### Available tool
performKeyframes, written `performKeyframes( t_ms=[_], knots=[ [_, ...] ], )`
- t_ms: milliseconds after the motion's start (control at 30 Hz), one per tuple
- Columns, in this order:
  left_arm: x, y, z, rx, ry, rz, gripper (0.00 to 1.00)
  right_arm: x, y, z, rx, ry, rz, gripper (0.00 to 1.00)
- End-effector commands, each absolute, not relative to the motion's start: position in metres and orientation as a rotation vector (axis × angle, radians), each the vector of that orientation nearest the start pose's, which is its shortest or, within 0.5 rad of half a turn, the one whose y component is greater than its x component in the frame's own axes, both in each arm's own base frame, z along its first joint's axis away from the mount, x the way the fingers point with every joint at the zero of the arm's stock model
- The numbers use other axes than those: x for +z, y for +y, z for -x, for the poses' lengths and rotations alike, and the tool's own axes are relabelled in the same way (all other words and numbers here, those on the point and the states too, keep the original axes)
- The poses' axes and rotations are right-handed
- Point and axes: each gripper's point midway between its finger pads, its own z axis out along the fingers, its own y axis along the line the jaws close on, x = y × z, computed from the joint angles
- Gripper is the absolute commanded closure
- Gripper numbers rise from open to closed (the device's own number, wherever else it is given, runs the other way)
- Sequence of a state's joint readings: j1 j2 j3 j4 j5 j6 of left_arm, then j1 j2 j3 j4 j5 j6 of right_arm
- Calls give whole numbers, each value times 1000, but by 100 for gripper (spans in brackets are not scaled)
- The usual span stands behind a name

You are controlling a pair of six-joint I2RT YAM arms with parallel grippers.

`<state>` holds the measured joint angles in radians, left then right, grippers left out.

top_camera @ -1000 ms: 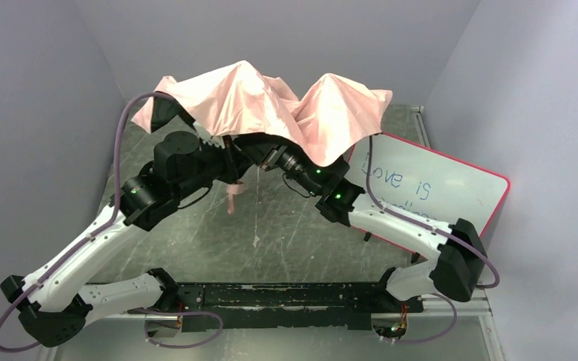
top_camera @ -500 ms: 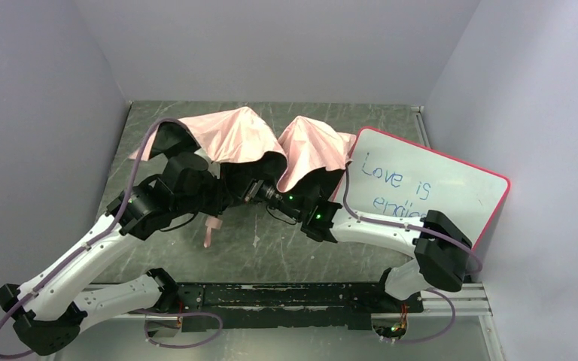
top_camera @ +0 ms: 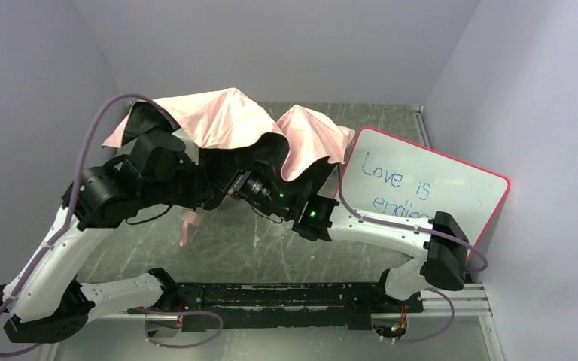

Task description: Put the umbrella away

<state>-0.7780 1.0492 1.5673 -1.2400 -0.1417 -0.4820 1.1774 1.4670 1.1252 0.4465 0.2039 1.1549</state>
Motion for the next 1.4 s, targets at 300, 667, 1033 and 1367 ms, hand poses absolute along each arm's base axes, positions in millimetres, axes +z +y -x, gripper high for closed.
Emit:
performKeyframes(
  t_ms=[300, 667, 1033, 1367],
  knots=[
    [304, -148, -178, -399, 2354, -145, 95, 250, 482, -144, 1559, 2152, -215, 100],
    [205, -181, -215, -418, 2328, -96, 95, 140, 455, -182, 1447, 2221, -76, 89],
    [178, -175, -243, -309, 2331, -46, 95, 143, 425, -196, 1306, 2188, -48, 46],
    [153, -174, -265, -336, 2356, -29, 95, 118, 366, -178, 1203, 2213, -111, 35]
  ],
)
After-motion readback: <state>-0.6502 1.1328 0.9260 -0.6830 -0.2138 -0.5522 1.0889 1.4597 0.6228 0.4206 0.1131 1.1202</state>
